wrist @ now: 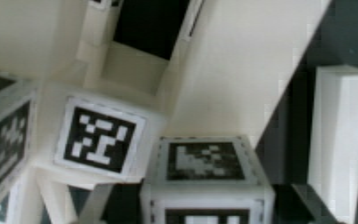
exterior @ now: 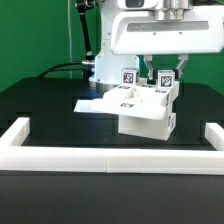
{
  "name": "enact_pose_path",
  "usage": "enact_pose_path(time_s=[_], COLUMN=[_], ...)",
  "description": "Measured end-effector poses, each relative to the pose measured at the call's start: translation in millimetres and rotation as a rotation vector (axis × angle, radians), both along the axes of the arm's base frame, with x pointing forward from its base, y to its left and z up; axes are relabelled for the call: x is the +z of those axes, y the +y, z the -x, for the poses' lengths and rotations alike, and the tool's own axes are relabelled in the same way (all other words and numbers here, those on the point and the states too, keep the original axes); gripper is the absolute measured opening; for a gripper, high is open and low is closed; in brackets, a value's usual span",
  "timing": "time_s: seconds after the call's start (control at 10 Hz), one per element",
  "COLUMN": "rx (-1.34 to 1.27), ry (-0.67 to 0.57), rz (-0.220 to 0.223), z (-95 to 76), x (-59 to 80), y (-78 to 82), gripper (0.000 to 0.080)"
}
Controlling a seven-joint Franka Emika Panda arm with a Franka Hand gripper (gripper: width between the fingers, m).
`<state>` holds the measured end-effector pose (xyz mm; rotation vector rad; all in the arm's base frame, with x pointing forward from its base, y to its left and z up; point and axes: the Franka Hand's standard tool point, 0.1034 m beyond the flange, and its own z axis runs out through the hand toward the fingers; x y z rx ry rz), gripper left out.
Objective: Assemble chair
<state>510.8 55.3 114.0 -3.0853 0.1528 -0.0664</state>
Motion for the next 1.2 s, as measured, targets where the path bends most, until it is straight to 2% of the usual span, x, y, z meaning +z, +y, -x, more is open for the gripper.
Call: enact_pose_path(time_s=[1.2], rx=[-0.763], ry=[0.027], rz=[-0.049], z=[-2.4], x=[0.2], y=[3.8], gripper=[0.0288])
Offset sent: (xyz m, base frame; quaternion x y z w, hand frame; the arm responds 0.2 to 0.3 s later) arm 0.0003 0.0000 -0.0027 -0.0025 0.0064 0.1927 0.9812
